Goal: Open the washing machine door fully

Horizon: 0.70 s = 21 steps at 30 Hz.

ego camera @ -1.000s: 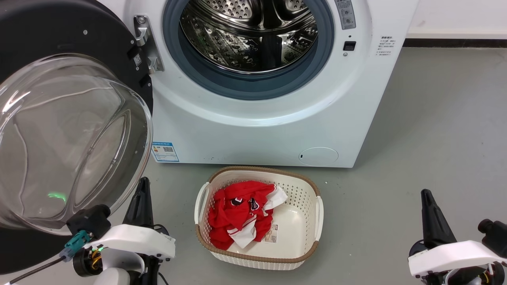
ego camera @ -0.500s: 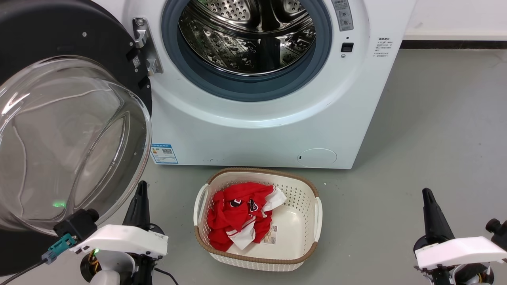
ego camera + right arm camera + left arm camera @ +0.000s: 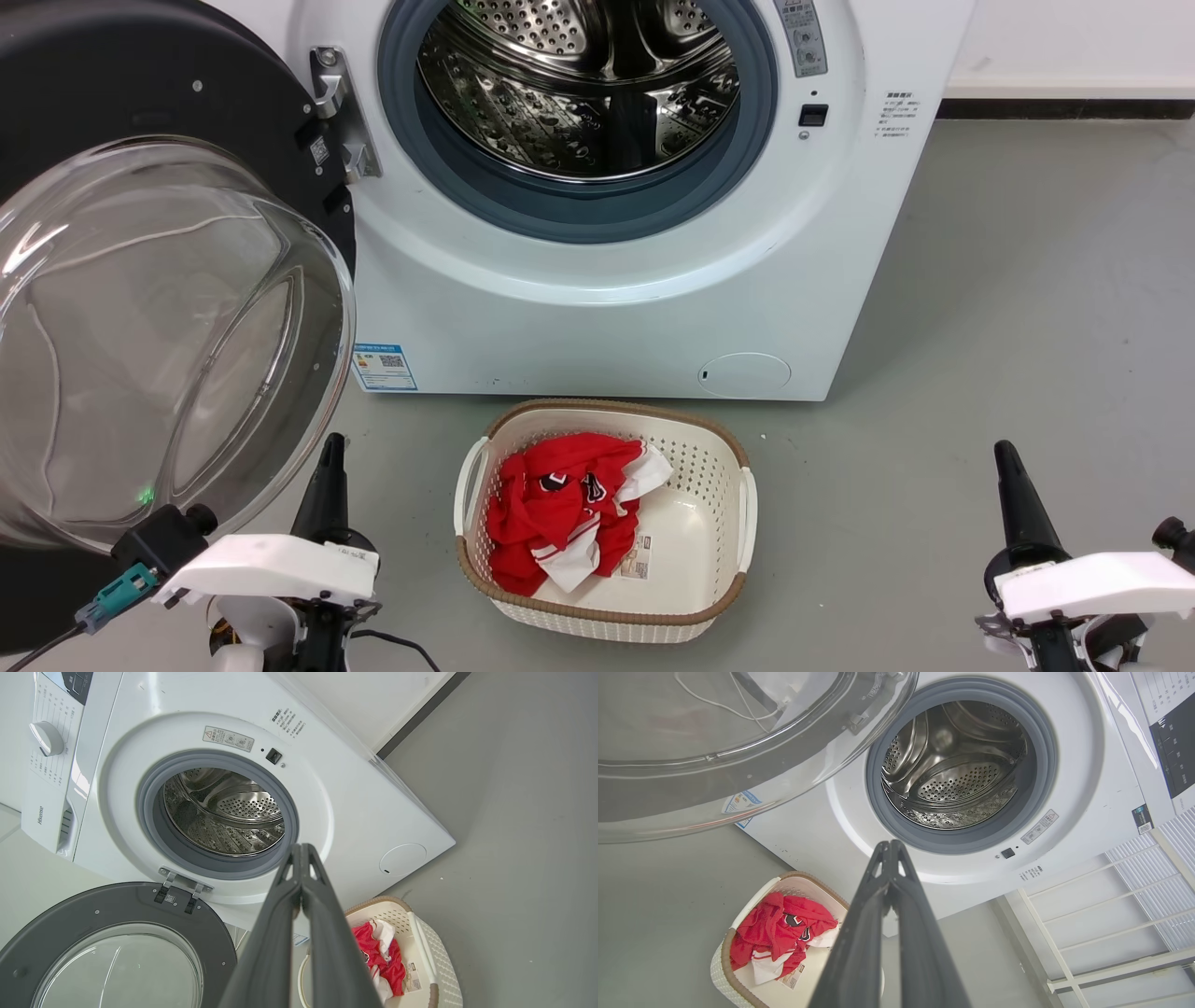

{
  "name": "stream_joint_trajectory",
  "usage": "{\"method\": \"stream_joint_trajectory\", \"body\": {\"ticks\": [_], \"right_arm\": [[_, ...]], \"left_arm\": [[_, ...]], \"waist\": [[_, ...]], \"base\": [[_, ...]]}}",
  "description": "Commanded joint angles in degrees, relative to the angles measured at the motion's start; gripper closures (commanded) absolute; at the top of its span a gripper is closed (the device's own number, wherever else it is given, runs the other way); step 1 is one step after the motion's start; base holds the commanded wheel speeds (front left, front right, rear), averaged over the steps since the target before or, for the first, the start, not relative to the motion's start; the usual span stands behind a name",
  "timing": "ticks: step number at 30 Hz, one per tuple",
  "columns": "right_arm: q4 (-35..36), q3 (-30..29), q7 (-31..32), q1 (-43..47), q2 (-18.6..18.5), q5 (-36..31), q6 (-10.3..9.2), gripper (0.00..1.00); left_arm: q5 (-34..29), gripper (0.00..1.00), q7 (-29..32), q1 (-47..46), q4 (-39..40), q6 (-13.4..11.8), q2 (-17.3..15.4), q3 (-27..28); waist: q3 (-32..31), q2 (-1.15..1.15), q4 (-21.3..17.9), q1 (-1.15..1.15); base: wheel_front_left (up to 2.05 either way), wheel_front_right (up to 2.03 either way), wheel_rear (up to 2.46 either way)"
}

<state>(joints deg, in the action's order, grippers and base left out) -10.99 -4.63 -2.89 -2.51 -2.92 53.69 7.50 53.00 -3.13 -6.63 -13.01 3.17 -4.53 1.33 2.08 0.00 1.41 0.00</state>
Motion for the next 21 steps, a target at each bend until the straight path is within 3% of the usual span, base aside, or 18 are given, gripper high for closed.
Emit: {"method": "stream_joint_trajectory", "body": {"ticks": [1,21], "right_arm": [[0.41,-0.16,0.43,-1.43,-0.22,1.58,0.0,1.0],[-0.78,-0.73,3.43,-2.41,-0.21,14.28,-0.01,1.0]], "left_arm": [[1.52,1.0,0.29,-0.37,0.44,0.45,0.06,0.42],[14.36,1.0,3.55,-0.17,-0.07,1.88,0.59,2.13]], "waist": [[-0.03,0.0,-0.02,0.0],[-0.54,0.0,-0.4,0.0]], "base": [[0.0,0.0,0.0],[0.0,0.0,0.0]]}}
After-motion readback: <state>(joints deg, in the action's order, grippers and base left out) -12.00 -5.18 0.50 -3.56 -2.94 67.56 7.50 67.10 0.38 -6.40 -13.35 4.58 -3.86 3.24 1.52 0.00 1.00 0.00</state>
